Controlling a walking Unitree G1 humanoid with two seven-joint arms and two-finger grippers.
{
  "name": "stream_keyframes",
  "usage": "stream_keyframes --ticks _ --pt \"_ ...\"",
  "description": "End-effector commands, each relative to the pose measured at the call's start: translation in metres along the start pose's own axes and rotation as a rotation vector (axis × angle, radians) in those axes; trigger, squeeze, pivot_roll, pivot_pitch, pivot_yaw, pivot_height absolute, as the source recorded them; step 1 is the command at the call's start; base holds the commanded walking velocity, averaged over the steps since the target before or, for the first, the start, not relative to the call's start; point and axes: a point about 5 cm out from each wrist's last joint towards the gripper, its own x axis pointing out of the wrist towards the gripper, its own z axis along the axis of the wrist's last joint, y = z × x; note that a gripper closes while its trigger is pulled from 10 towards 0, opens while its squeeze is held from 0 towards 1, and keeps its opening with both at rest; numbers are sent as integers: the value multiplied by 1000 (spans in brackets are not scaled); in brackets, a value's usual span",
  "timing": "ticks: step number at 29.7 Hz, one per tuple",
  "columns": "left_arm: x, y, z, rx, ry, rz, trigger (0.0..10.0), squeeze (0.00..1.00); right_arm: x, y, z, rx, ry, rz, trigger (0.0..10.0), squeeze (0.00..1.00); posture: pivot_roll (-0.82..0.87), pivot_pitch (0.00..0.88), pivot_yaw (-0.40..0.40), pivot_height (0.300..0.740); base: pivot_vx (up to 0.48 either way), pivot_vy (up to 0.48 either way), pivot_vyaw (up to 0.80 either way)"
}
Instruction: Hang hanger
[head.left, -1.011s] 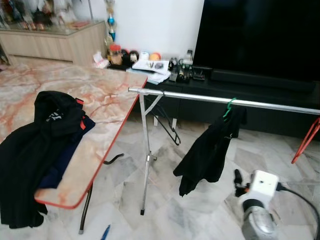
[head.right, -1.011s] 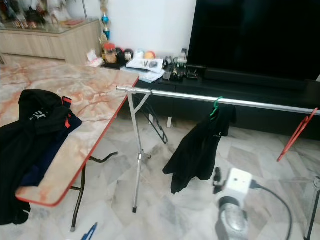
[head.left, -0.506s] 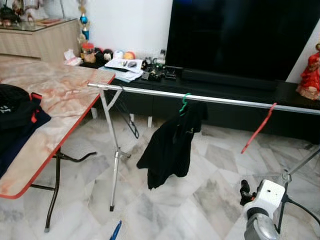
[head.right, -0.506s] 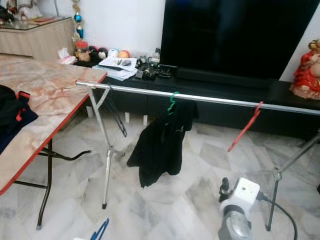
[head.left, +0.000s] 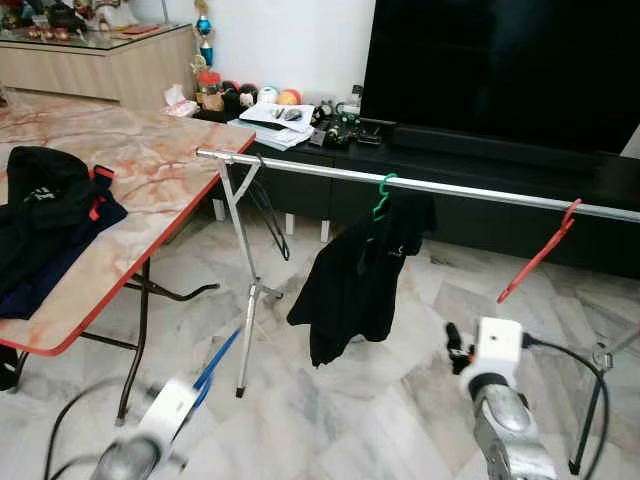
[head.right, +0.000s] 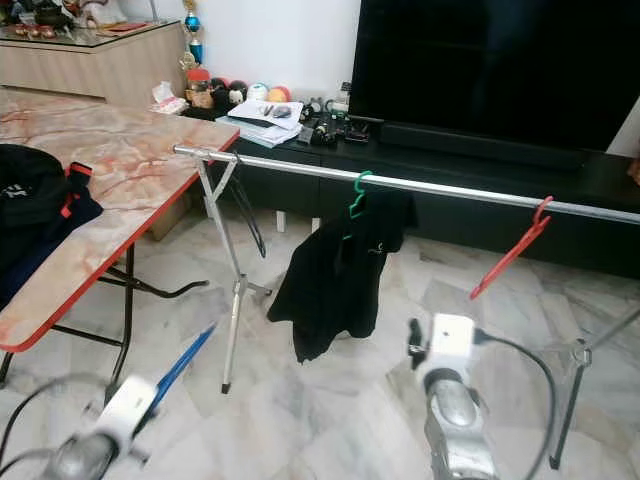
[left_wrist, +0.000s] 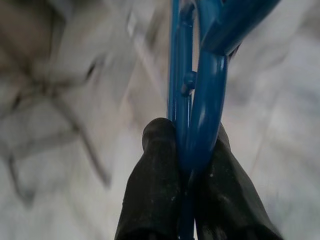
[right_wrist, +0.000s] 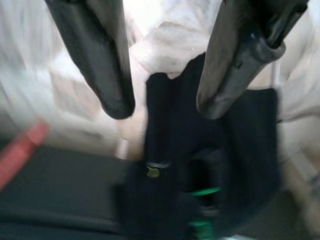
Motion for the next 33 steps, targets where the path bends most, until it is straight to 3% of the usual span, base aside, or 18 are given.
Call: stream_keyframes --ticks 1,3,6,7,9,17,18,20,21,25,27,28,33 --pt "1 -4 17 62 -51 -167 10000 0 4 5 9 -122 -16 160 10000 0 163 8 -55 740 0 0 0" --pt "-2 -11 30 139 -81 -325 10000 0 5 12 13 -202 -5 331 10000 0 163 7 -54 740 0 0 0" --pt "-6 -14 36 189 -87 -409 10000 0 4 15 15 -269 6 421 10000 0 161 6 -54 740 0 0 0" --pt "-11 -15 44 295 -70 -536 10000 0 1 18 20 -356 26 611 10000 0 161 0 -54 740 0 0 0" --pt "-17 -14 49 363 -53 -622 10000 0 -3 20 24 -400 45 765 10000 0 159 0 -54 740 0 0 0" --pt "-25 -22 79 438 -80 -776 10000 0 -17 32 30 -451 116 1171 10000 0 166 0 -54 740 0 0 0" --pt "-25 -24 81 453 -79 -783 10000 0 -16 35 29 -442 117 1189 10000 59 166 0 -54 740 0 0 0" --pt "-24 -25 82 463 -78 -787 10000 0 -16 38 29 -436 118 1200 10000 59 168 0 -55 740 0 0 0" --pt "-26 -27 89 480 -83 -812 10000 0 -16 46 30 -420 111 1263 10000 1000 173 0 -55 740 0 0 0" --pt "-28 -31 100 502 -98 -858 10000 0 -15 57 32 -450 83 1321 10000 1000 176 0 -55 740 0 0 0" --pt "-30 -33 102 507 -97 -880 10000 0 -16 59 32 -469 80 1351 10000 463 180 0 -56 740 0 0 0" --pt "-30 -33 106 521 -100 -888 10000 0 -16 61 32 -468 80 1371 10000 0 180 0 -56 740 0 0 0" --pt "-29 -38 119 560 -118 -908 10000 0 -17 67 29 -473 98 1434 10000 0 178 0 -55 740 0 0 0"
